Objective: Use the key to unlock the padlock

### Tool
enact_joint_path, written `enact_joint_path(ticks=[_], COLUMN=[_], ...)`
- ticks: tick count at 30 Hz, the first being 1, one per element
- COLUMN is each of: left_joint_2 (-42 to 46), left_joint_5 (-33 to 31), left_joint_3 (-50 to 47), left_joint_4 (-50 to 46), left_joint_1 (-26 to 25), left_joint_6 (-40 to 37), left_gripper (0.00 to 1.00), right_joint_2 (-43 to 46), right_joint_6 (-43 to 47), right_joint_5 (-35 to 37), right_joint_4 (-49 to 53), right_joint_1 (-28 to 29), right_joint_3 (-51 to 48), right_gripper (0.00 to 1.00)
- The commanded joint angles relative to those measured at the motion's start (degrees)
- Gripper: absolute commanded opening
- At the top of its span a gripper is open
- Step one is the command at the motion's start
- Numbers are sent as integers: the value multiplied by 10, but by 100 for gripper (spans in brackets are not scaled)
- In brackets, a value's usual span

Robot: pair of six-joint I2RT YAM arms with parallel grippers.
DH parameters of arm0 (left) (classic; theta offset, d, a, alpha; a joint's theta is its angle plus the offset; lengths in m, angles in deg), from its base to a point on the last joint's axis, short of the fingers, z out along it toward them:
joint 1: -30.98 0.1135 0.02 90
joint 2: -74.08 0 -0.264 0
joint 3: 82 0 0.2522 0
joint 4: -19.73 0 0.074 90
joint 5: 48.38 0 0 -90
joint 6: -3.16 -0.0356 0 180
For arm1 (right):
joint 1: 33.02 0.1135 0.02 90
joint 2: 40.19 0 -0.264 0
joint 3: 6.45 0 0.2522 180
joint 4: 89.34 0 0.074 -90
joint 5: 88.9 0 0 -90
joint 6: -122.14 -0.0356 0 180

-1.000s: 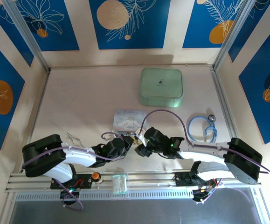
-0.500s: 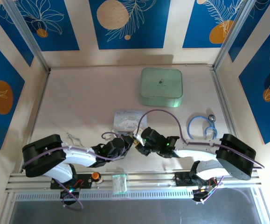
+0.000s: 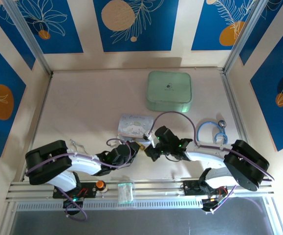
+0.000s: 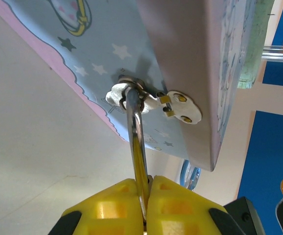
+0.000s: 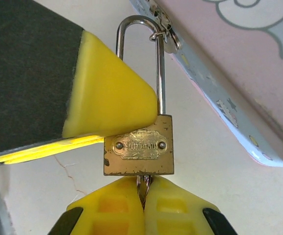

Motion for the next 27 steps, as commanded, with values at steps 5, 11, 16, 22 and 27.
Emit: enact_joint_path(ticks=[5,11,16,22,27], left_joint_2=[-14,-49,-52,-38,-21], left_joint_5=[15,39,39,27,20], left_joint_3=[12,34,36,21,10], left_joint_4=[-32,-26,-33,-46,-80], left_joint_1=[-3,-4,-3,-3,1], left_joint_6=[-27,-38,-38,-36,-44], left_gripper=[19,20,9,3,2], right_joint_2=[-4,-23,-27,-21,4], right_joint_6=[-58,-69,-71,-99,-154], right_joint_5=[-105,-82,-66,-65,-82], right_joint_4=[-75,-70,-61,-44,-53], right_joint_1=[-3,9,16,8,-20], right_joint_3=[-15,-9,-7,-11,-31], right_gripper=[2,2,2,25,50])
